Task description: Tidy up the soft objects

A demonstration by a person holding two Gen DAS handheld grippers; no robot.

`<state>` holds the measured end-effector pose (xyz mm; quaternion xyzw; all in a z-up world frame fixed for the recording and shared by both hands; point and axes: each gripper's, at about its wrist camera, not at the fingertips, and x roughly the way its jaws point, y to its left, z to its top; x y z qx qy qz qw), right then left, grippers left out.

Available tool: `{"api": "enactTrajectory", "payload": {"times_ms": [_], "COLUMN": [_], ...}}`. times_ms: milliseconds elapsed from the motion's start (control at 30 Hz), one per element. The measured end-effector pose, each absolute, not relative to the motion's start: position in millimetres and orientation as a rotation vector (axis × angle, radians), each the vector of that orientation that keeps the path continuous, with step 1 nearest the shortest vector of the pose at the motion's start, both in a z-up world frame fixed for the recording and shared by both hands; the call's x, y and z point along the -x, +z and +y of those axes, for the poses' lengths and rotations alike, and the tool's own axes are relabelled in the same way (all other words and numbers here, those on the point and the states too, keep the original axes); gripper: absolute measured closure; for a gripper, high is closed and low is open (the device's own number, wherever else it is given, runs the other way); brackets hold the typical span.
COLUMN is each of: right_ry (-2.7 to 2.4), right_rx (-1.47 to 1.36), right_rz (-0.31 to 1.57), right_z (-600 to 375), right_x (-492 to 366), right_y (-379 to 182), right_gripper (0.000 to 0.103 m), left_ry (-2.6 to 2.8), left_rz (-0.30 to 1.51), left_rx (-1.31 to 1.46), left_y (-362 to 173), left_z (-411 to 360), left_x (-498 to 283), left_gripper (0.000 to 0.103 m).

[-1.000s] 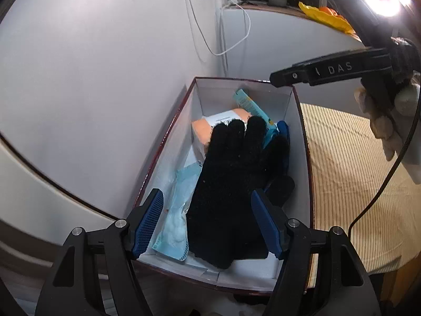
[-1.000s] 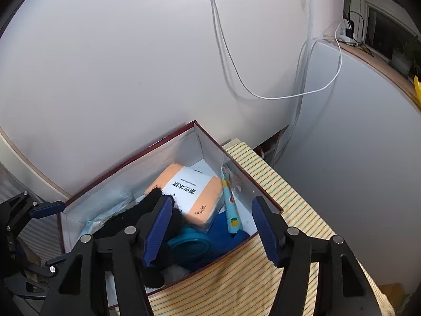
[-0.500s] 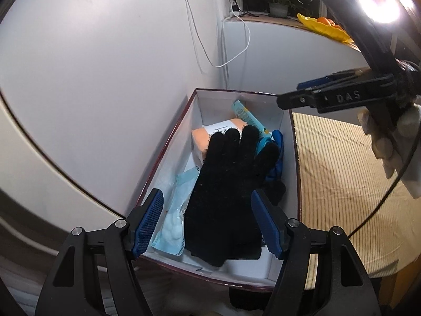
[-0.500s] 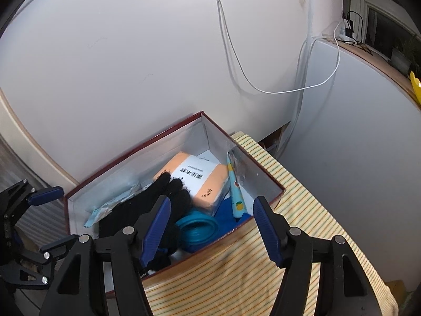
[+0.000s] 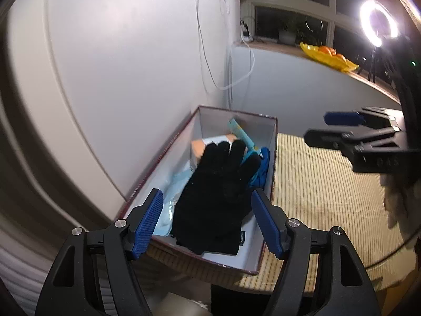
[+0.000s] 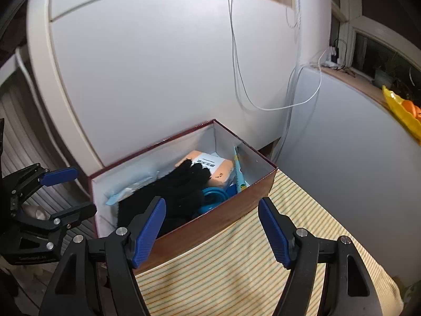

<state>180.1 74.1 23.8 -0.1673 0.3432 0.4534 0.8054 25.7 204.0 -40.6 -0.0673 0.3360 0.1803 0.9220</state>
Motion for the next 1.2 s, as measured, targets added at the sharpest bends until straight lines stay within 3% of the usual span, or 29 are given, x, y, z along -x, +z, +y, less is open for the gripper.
{"api": "enactTrajectory", "payload": {"times_ms": [133, 467, 633, 1200], "right_ry": [0.949, 0.833, 0.814, 0.798], "right_rx": [0.315, 0.29, 0.242, 0.24], "right_rz": [0.675, 0.593, 0.592, 0.596], "right_z": [52.0, 14.7, 1.2, -5.4], "right_x": [-151.2, -91.4, -80.0, -72.0], "right_y": [32.2, 33.3, 29.5, 26.8], "right_gripper": [0.024, 0.021, 0.014, 0.014], "left_ry": [0.404, 0.436, 0.433, 0.413], "left_rz": [0.607, 0.559, 0.563, 0.552], "left_rx": [0.176, 0.197, 0.195, 0.193], "left_y": [-29.3, -25.7, -27.5, -23.1], "left_z": [195.9, 182.3, 176.8, 168.1], "left_x": [-2.3, 26.5, 29.4, 38.6], "left_gripper": [0.023, 0.023, 0.023, 0.023]}}
